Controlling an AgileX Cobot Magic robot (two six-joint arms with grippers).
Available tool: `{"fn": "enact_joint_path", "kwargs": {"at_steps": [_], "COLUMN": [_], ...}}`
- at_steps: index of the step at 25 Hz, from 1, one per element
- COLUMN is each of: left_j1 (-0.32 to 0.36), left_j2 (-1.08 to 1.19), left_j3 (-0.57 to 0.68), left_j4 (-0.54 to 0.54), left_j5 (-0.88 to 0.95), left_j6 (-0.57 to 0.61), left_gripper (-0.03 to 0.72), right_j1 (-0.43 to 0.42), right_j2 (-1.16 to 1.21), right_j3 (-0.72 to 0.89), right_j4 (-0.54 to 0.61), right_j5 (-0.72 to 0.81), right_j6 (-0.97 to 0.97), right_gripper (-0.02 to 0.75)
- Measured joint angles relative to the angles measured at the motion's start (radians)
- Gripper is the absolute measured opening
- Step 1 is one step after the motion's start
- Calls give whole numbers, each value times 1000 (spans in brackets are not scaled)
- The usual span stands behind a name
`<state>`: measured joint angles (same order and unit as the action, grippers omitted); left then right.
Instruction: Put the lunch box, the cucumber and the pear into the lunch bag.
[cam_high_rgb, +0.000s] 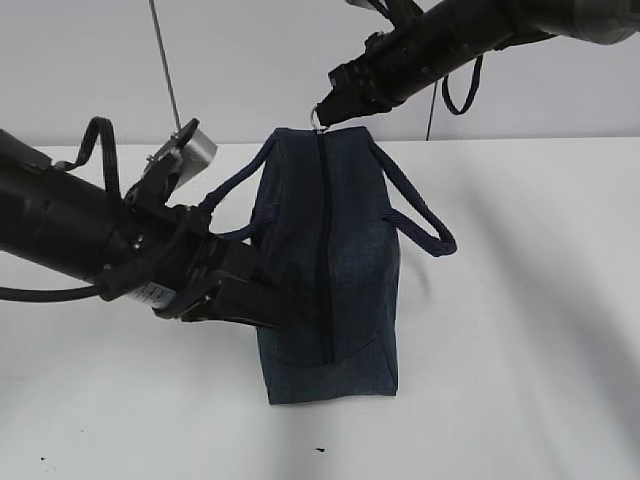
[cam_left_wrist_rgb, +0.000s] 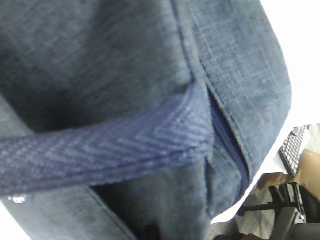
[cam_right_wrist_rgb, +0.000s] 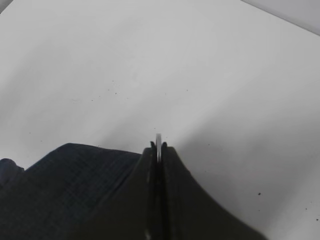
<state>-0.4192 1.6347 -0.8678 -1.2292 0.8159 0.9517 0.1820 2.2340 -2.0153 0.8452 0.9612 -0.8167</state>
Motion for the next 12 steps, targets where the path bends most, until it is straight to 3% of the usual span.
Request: {"fn": "enact_joint_path", "kwargs": {"at_steps": [5,12], "left_j1": [42,127], "left_j2": [-43,-133], "left_j3": [-7,-7], "left_j4": [24,59], "left_j5": [22,38], "left_j6": [-1,-35], "left_gripper": [361,408], "right_j1": [0,0], "right_j2": [0,0], "right_j3": [0,0], "right_j4": [2,3], "right_j5": [5,7], "right_j6": [0,2], "right_gripper": [6,6]}}
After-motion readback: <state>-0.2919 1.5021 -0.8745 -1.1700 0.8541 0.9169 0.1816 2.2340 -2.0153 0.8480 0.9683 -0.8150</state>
